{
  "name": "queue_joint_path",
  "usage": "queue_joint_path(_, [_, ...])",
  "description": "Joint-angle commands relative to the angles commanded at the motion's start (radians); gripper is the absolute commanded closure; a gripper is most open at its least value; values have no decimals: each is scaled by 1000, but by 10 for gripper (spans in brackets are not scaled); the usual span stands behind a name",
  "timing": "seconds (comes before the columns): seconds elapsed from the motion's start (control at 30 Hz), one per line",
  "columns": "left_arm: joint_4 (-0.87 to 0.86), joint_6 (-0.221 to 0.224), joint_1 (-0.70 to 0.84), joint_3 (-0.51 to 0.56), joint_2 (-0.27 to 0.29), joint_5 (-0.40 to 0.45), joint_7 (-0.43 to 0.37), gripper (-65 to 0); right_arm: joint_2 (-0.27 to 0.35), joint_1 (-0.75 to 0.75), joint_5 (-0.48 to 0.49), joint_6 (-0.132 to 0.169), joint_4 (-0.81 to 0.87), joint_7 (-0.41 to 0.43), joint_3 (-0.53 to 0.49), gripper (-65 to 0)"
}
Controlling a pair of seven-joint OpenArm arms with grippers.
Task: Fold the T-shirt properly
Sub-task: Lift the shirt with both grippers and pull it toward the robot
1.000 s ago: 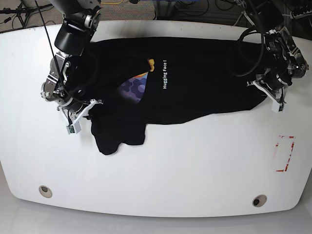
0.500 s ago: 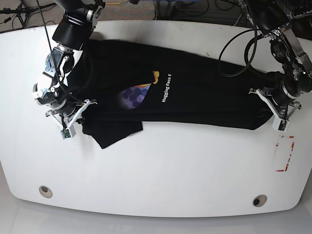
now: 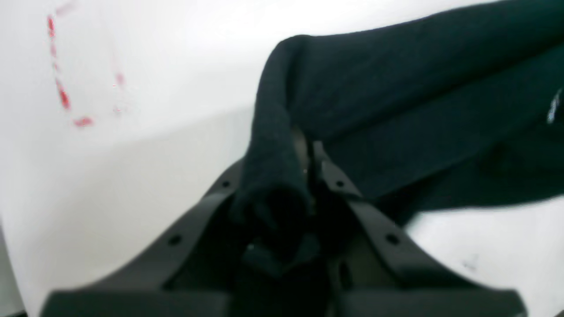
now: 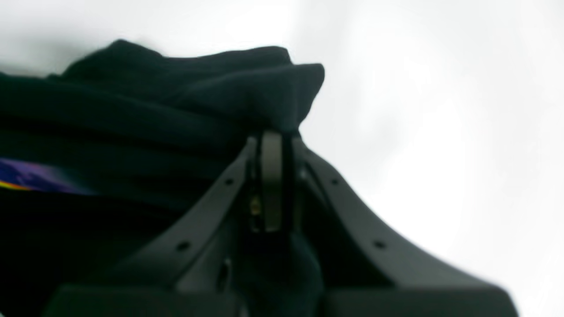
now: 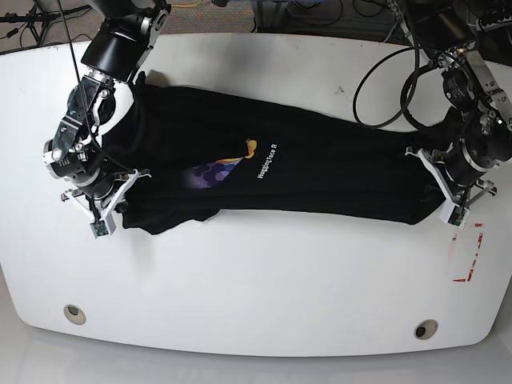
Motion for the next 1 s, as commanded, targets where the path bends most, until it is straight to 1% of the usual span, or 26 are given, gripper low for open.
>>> queue_joint_path(0.07, [0,0,-37,0,2,0,0,0,8,29,-2,0,2,-3,-17,0])
queue_joint_path(0.2, [0,0,-120,2,3,0,0,0,51,83,-2,-6,2,-5,-74,0])
queue_joint_path(0.3, [-5,0,-195,3,3,6,2,0,64,133,-2,-6,2,-5,-110,0])
queue_joint_path(0.4, [-8,0,-267,31,-3,8,2,0,68,189,-2,-8,2,-6,-120,0])
queue_joint_path(0.53, [-9,0,-358,71,-3,9,2,0,103,276,-2,-8,-3,-35,-133,0])
queue_joint_path(0.6, [-11,25,-408,86,-5,9,2,0,117,328,-2,-8,-3,-51,-157,0])
queue_joint_path(0.67, [-17,64,-468,97,-5,9,2,0,129,391,-2,-8,-3,-71,-178,0])
queue_joint_path(0.73, [-37,84,-520,101,-5,9,2,0,140,445,-2,-8,-3,-80,-193,0])
queue_joint_path(0.83, [-72,101,-601,101,-5,9,3,0,155,526,-2,-8,-5,-83,-232,0])
queue_joint_path(0.93, [-124,101,-690,100,-5,9,3,0,183,612,-2,-8,-5,-83,-287,0])
queue_joint_path(1.0, [-163,101,-766,97,-25,9,3,0,201,689,-2,-8,-6,-84,-327,0])
